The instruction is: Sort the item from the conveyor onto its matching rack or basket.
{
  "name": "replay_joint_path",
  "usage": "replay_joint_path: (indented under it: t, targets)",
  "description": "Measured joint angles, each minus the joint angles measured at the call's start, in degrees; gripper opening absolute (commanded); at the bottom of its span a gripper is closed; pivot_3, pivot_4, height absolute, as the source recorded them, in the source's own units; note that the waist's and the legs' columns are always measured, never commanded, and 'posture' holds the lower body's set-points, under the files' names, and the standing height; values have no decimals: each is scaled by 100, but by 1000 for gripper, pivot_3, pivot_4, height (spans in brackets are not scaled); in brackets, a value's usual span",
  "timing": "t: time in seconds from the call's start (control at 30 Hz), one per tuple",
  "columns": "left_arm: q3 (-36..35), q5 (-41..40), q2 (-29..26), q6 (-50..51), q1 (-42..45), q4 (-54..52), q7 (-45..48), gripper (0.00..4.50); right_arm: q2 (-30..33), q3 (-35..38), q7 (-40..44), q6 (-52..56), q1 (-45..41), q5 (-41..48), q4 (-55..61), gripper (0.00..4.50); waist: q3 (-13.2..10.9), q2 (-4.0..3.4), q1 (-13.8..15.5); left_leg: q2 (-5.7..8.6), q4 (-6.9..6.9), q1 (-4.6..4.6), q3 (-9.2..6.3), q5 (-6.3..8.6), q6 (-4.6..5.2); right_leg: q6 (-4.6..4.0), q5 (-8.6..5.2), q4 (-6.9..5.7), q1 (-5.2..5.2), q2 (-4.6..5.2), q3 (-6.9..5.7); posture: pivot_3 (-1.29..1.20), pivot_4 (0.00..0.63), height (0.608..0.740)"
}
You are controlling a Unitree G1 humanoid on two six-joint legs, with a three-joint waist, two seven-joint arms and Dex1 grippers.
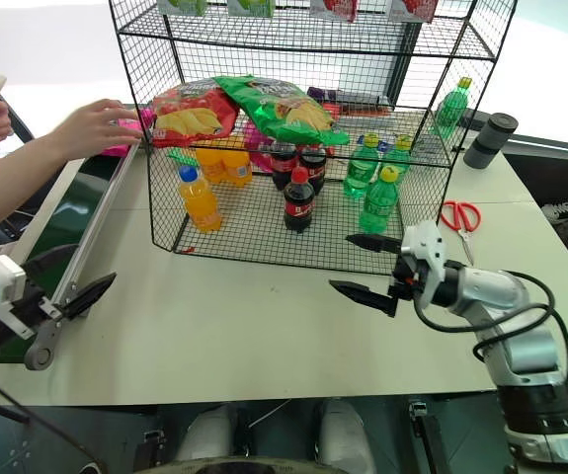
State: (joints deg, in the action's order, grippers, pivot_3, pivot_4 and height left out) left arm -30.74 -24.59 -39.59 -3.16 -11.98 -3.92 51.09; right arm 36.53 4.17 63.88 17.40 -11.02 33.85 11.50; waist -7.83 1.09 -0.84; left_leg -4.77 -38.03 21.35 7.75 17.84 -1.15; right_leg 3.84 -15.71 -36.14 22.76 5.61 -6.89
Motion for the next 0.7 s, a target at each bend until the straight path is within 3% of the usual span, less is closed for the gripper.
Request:
replay_joint_path:
  t: [0.33,0.7]
  targets:
    - [-892,1449,-254,-1590,-717,230,-806,4500,-883,-1182,298,-351,-573,-406,-246,4463,1,1,3,1,0,4,6,2,3,0,0,1,6,3,-2,0,150,726]
    - [-1102,3260,-762,-3565,-1387,1183,-1765,4500,-1023,-1326,418,-224,-708,-366,-244,4463,1,1,-3,-4,4,7,12,3,4,-2,1,-2,43,8,-2,0,150,726]
